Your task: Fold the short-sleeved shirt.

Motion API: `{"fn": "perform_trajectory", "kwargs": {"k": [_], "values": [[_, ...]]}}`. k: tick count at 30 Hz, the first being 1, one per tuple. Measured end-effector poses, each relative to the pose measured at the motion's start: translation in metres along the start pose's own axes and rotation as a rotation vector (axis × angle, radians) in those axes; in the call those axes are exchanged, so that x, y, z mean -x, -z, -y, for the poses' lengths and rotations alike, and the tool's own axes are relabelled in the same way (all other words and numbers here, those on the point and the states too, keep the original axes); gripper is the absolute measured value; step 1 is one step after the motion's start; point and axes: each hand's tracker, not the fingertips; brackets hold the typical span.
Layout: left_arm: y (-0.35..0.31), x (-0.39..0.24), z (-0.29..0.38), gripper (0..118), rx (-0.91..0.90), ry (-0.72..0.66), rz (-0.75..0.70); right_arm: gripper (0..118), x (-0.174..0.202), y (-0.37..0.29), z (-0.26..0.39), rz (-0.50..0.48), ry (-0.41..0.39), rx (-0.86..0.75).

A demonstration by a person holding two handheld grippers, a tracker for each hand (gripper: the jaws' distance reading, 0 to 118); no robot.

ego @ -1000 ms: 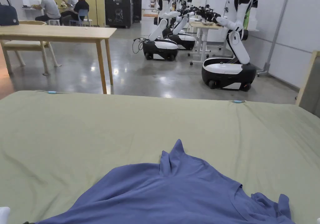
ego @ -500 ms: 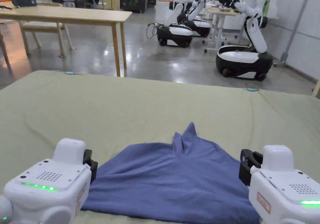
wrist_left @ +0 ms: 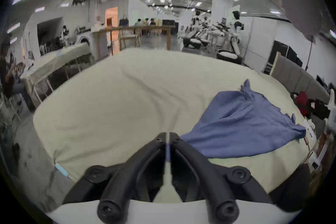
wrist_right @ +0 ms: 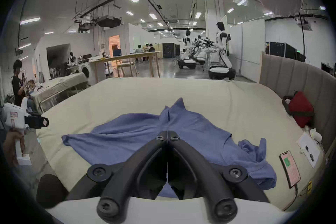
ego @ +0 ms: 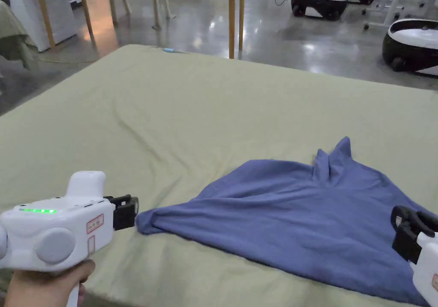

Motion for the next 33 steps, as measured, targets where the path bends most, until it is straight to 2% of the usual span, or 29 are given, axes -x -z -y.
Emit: {"fn": "perform_trajectory", "kwargs": {"k": [1, 2, 3, 4, 8, 10, 12, 13, 14, 15, 20, 24, 27, 28, 29, 30, 32, 33], "values": [[0.013, 0.004, 0.004, 47, 0.027, -0.012, 0.014, 1, 0.002, 0.006, 0.002, -0.004, -0.001, 0.013], [0.020, -0.002, 0.003, 105, 0.052, -0.012, 0.023, 1, 0.004, 0.011, 0.003, -0.011, 0.003, 0.027], [0.024, -0.001, 0.001, 118, -0.006, 0.004, 0.017, 1, 0.005, 0.015, 0.004, -0.013, 0.002, 0.035], [0.034, -0.003, 0.000, 115, 0.063, -0.008, 0.017, 1, 0.007, 0.019, 0.005, -0.011, -0.004, 0.046], [0.044, -0.031, -0.022, 116, 0.089, 0.052, 0.032, 1, 0.008, 0.032, 0.008, -0.005, -0.015, 0.075], [0.063, -0.029, -0.016, 110, 0.121, 0.087, 0.020, 1, 0.006, 0.038, 0.007, 0.000, -0.017, 0.087], [0.070, -0.032, -0.015, 85, 0.140, 0.145, 0.005, 1, 0.002, 0.042, 0.007, 0.010, -0.017, 0.097], [0.071, -0.036, -0.016, 63, 0.147, 0.176, -0.008, 1, -0.002, 0.045, 0.006, 0.014, -0.015, 0.104], [0.077, -0.033, -0.014, 17, 0.165, 0.202, 0.001, 1, -0.005, 0.048, 0.005, 0.018, -0.016, 0.111], [0.076, -0.035, -0.014, 6, 0.159, 0.213, -0.018, 1, -0.008, 0.052, 0.003, 0.024, -0.020, 0.117], [0.062, -0.039, -0.024, 1, 0.145, 0.225, 0.013, 1, -0.040, 0.097, -0.016, 0.043, -0.027, 0.168], [0.040, -0.051, -0.041, 1, 0.082, 0.228, 0.033, 1, -0.074, 0.169, -0.041, 0.057, -0.067, 0.235], [0.040, -0.050, -0.047, 1, 0.071, 0.221, 0.044, 2, -0.104, 0.237, -0.056, 0.056, -0.019, 0.324], [0.041, -0.051, -0.048, 1, 0.069, 0.224, 0.041, 21, -0.113, 0.261, -0.058, 0.056, 0.000, 0.364], [0.043, -0.050, -0.048, 1, 0.070, 0.216, 0.041, 84, -0.120, 0.286, -0.056, 0.051, -0.013, 0.447], [0.042, -0.054, -0.047, 1, 0.073, 0.213, 0.041, 118, -0.123, 0.296, -0.058, 0.073, -0.019, 0.417], [0.047, -0.056, -0.045, 1, 0.085, 0.201, 0.036, 113, -0.126, 0.328, -0.056, 0.111, -0.062, 0.484], [0.050, -0.056, -0.044, 1, 0.093, 0.200, 0.031, 113, -0.129, 0.332, -0.045, 0.101, -0.056, 0.487]]}}
